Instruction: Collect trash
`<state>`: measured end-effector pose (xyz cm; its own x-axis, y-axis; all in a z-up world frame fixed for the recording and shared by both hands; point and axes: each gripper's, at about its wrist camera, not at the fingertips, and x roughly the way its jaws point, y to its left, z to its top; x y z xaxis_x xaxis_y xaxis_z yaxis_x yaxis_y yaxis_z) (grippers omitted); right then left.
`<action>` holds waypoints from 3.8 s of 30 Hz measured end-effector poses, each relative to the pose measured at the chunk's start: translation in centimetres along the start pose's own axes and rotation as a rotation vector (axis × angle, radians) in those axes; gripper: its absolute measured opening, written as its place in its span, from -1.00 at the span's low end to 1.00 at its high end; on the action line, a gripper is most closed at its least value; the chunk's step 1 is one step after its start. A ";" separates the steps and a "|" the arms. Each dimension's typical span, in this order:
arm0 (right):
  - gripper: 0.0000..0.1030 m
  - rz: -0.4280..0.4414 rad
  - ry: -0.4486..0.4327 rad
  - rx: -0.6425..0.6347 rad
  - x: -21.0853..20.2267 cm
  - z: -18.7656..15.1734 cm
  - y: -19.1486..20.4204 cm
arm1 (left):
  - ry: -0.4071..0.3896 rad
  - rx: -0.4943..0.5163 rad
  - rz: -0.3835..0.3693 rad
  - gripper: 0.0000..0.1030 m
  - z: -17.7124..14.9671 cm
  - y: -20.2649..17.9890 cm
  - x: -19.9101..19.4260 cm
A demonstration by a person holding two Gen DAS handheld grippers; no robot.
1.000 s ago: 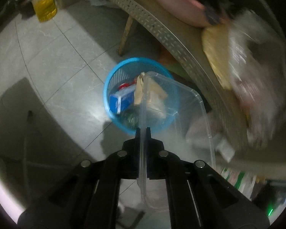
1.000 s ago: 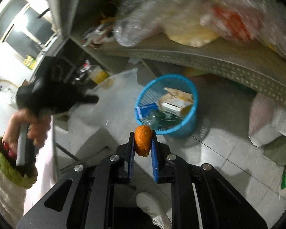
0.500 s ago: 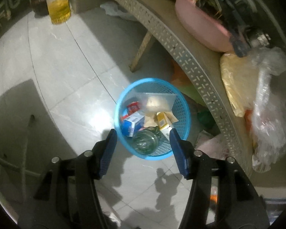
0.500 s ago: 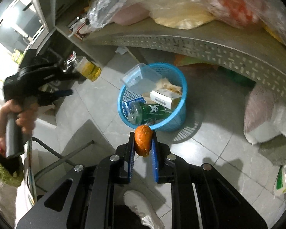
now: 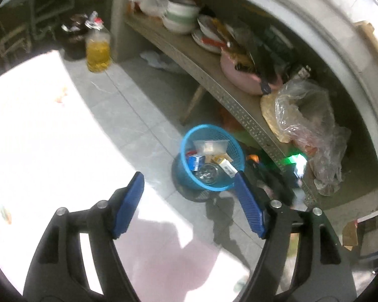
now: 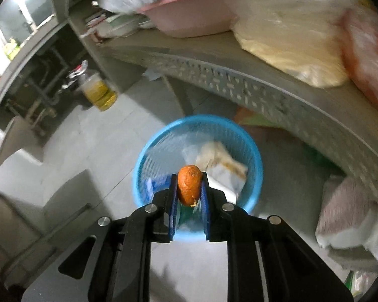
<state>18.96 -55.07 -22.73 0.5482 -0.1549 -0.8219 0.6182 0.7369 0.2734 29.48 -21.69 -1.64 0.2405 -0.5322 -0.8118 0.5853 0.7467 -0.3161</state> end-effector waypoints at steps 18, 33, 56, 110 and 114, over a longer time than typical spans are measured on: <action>0.05 0.033 -0.170 0.014 -11.8 -4.8 0.0 | -0.322 -0.028 0.105 0.68 -11.4 0.7 -11.8; 0.78 0.190 -0.132 -0.403 -27.8 -15.3 9.4 | -0.413 -0.101 0.228 0.83 -21.2 -4.2 -13.8; 0.87 0.048 -0.278 -0.505 -36.9 -19.4 10.4 | -0.277 -0.213 0.564 0.83 -25.9 -7.3 -13.1; 0.87 -0.021 -0.263 -0.493 -34.9 -18.4 7.4 | -0.192 -0.058 0.703 0.83 -26.1 -9.4 -11.9; 0.87 -0.021 -0.264 -0.494 -35.0 -18.4 7.4 | -0.189 -0.057 0.699 0.83 -26.1 -9.2 -12.0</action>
<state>-5.96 -32.08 -1.15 0.7003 -0.2851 -0.6544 0.3277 0.9429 -0.0601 1.04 -11.76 -1.83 0.6766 0.0204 -0.7361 0.2062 0.9544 0.2160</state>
